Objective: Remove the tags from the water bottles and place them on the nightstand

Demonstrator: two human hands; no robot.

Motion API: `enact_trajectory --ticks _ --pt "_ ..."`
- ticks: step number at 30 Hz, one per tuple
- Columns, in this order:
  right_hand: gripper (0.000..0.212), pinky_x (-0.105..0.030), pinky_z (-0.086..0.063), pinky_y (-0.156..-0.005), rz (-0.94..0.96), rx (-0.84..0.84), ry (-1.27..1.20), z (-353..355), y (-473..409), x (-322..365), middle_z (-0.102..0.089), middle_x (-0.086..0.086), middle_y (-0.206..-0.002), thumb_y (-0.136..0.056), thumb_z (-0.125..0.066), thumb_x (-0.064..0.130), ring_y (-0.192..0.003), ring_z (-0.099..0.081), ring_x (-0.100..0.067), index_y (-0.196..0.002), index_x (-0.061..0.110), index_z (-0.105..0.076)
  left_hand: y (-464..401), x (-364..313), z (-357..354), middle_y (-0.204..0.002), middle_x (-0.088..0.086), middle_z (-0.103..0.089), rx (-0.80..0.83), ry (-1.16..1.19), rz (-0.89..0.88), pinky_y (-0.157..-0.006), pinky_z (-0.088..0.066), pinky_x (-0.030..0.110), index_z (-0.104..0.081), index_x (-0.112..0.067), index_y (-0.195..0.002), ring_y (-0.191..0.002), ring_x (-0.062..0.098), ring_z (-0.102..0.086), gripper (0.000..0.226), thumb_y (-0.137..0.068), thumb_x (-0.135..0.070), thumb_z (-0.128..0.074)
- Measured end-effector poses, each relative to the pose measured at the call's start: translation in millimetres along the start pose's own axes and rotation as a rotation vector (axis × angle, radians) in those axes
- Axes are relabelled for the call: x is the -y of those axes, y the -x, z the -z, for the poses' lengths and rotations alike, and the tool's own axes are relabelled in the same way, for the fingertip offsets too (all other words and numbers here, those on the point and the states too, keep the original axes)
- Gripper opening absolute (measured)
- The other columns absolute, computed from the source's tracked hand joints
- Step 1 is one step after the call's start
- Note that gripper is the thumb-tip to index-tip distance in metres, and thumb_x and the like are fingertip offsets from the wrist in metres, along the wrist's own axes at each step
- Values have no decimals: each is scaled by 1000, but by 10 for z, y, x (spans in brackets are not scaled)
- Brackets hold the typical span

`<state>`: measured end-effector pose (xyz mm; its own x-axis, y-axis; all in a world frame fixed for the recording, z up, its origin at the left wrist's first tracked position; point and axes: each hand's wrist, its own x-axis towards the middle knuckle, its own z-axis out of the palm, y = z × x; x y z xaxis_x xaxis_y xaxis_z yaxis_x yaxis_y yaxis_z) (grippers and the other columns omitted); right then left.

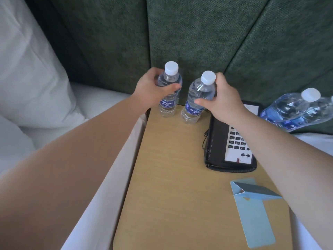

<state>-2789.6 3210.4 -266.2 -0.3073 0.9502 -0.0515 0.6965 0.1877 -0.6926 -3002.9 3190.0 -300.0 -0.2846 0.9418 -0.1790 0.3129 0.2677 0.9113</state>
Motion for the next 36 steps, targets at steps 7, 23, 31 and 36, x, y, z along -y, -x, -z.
enact_trajectory --ticks 7,23,31,36 --pt "54 -26 -40 -76 -31 -56 -87 -192 -86 196 -60 2 -104 -75 -79 25 -94 -57 -16 -111 10 -41 -31 -7 47 -94 -8 -60 20 20 24 -83 -57 42 -50 -20 -112 -94 12 -65 64 -64 -42 -85" --pt "56 -31 -44 -78 -104 -103 -114 -289 -104 312 -59 -3 -112 -77 -78 23 -96 -56 -19 -116 10 -39 -20 67 13 -96 -16 -62 -54 -20 -4 -78 -52 23 -52 -23 -115 -90 0 -62 61 -67 -46 -82" --pt "56 -28 -41 -80 -115 -112 -150 -297 -94 278 -58 3 -108 -78 -77 22 -101 -56 -18 -120 14 -41 47 1 -7 -102 -14 -61 -105 -70 6 -79 -48 21 -52 -23 -122 -92 2 -60 64 -70 -47 -80" --pt "76 -24 -39 -87 -107 -46 -176 -235 -35 249 -60 1 -126 -77 -78 29 -115 -56 -18 -140 23 -36 132 -73 9 -131 -1 -57 -84 -146 33 -93 -45 30 -35 -16 -143 -118 16 -55 86 -75 -53 -73"
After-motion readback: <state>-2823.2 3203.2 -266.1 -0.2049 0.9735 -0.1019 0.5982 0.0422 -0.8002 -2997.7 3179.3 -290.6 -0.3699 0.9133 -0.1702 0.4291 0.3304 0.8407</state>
